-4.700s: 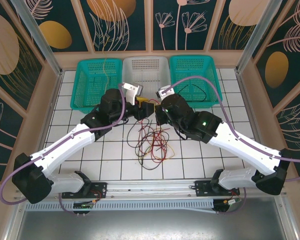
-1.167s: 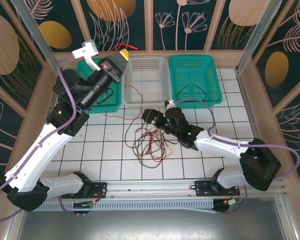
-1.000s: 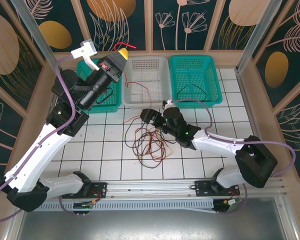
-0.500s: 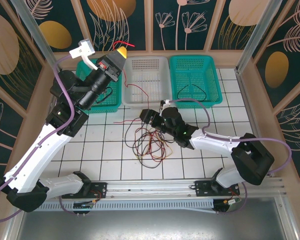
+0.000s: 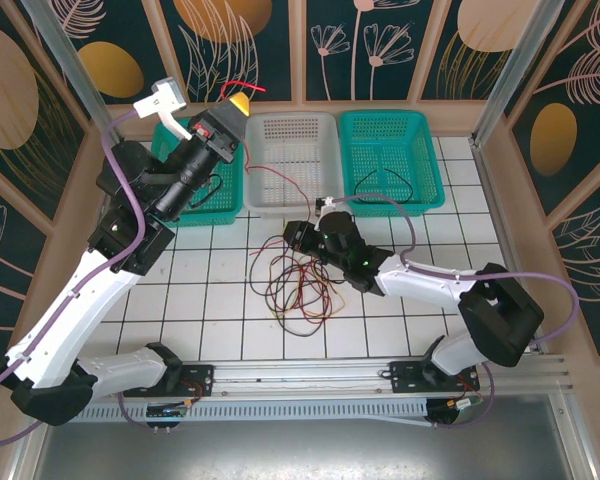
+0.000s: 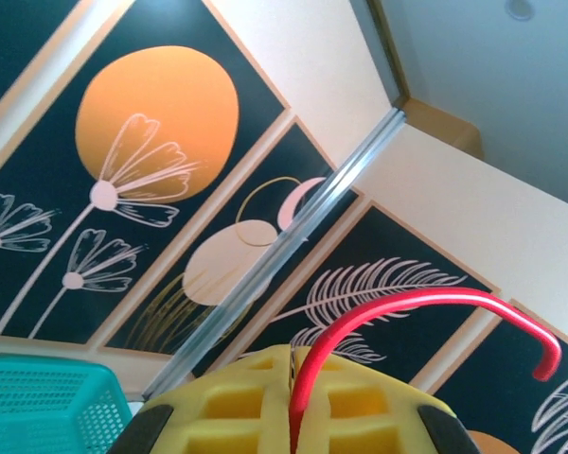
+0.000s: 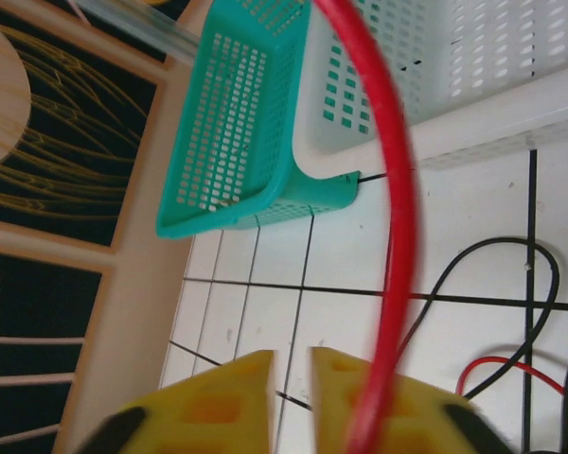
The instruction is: Untangle the cables
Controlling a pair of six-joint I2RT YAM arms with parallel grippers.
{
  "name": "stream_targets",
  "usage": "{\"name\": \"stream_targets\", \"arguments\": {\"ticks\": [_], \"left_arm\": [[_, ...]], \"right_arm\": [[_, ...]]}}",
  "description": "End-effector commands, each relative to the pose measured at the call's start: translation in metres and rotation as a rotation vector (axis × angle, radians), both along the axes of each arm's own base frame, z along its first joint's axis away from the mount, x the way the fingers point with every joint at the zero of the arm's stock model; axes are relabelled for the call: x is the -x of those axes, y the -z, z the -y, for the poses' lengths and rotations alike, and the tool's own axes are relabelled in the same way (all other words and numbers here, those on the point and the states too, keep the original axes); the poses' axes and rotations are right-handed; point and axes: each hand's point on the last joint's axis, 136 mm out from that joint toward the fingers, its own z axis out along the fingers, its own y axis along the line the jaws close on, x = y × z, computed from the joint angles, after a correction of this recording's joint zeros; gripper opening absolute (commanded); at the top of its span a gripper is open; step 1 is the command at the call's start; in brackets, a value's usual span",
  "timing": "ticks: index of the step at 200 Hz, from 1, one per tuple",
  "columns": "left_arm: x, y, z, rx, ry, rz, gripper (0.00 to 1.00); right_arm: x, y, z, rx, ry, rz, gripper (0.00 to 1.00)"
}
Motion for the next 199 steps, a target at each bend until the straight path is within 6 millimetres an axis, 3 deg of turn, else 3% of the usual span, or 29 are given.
{"name": "stream_targets", "arguments": {"ticks": [1, 19, 50, 72, 92, 134, 157, 177, 199], "left_arm": [[0.000, -0.018, -0.029, -0.007, -0.136, 0.004, 0.00], [-0.008, -0.018, -0.047, -0.037, -0.258, -0.031, 0.00], [-0.017, -0.037, -0.077, -0.075, -0.426, -0.035, 0.00], [-0.024, -0.052, -0.089, -0.085, -0.473, -0.020, 0.00], [-0.045, -0.048, -0.100, -0.074, -0.467, -0.068, 0.00], [-0.114, 0.009, -0.115, 0.007, -0.327, -0.208, 0.00], [-0.141, 0.049, -0.126, -0.064, -0.391, -0.258, 0.00], [-0.152, 0.086, -0.131, -0.096, -0.411, -0.297, 0.00], [-0.148, 0.115, -0.128, -0.080, -0.378, -0.305, 0.01]], "right_arm": [[0.005, -0.001, 0.000, 0.072, -0.007, 0.029, 0.05], [0.015, 0.010, 0.007, 0.170, -0.008, 0.042, 0.00], [0.039, 0.028, 0.016, 0.355, -0.053, 0.081, 0.00], [0.055, 0.038, 0.020, 0.450, -0.096, 0.100, 0.00], [0.062, 0.039, 0.023, 0.460, -0.110, 0.102, 0.00], [0.062, 0.021, 0.028, 0.432, -0.089, 0.130, 0.00], [0.061, 0.002, 0.027, 0.410, -0.089, 0.156, 0.00], [0.057, -0.020, 0.029, 0.390, -0.076, 0.178, 0.00], [0.043, -0.050, 0.039, 0.361, -0.032, 0.178, 0.00]]}}
